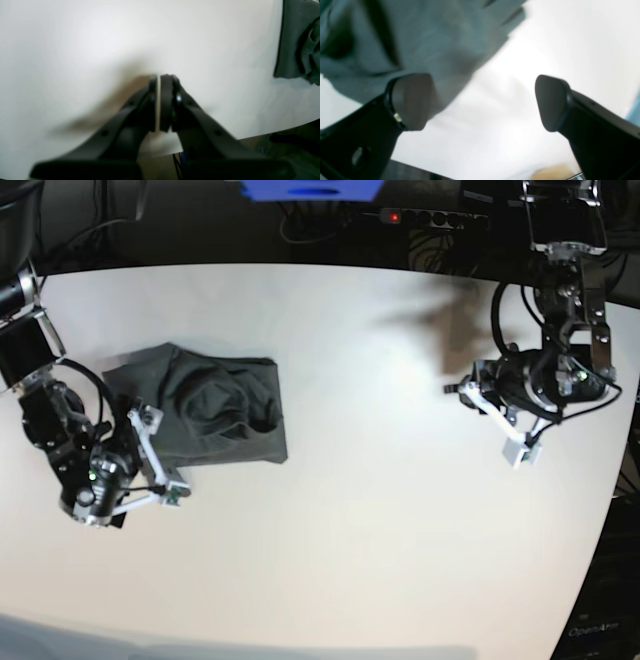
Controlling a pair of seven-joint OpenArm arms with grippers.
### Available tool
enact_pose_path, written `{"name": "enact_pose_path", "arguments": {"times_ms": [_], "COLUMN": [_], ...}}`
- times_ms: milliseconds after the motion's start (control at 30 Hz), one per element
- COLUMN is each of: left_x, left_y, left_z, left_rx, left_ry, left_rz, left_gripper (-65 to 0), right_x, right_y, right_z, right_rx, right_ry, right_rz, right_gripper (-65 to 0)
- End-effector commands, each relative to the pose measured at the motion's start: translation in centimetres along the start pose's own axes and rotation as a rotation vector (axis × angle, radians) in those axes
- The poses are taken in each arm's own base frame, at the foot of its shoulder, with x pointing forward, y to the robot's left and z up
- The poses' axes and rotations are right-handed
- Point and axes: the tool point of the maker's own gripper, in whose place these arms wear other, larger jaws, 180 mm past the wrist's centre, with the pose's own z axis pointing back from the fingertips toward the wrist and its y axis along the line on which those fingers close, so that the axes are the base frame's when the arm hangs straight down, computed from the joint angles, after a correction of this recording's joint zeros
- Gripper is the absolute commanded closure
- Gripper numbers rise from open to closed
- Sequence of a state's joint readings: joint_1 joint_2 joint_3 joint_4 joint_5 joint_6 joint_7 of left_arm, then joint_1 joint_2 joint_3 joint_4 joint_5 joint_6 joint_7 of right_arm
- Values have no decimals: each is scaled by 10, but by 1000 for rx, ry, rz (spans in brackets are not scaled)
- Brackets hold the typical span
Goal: Fold the T-shirt properly
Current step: 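Hold the folded shirt bundle down with the right gripper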
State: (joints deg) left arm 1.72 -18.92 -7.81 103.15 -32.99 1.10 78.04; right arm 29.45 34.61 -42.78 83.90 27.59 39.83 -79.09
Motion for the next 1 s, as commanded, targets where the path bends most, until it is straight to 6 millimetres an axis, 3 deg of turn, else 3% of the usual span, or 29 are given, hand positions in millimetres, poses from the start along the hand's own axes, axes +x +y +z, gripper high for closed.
{"name": "enact_pose_path", "arguments": {"times_ms": [0,300,633,700,900,967], "left_x": [11,10,13,13,13,12], "left_y": [-1,-6,-9,-9,-8,-6], "left_z": [6,3,3,3,3,3], "left_rx": [-2,-16,-22,-22,-19,-13], "left_ry": [-36,-36,-43,-43,-43,-40], "left_rz": [-15,-8,-9,-9,-9,-10], "left_gripper": [-24,-24,-24,-24,-24,-24], "right_x": [-5,-4,2,5,9,11], "right_y": [-20,-12,-9,-8,-12,-12], "right_z": [13,8,7,7,4,3], "right_rx": [-51,-32,-24,-23,-1,6], "right_ry": [8,8,-3,-10,-37,-40], "right_rz": [-12,-8,-6,-6,-76,-84], "right_gripper": [-641,-344,-319,-289,-38,0]}}
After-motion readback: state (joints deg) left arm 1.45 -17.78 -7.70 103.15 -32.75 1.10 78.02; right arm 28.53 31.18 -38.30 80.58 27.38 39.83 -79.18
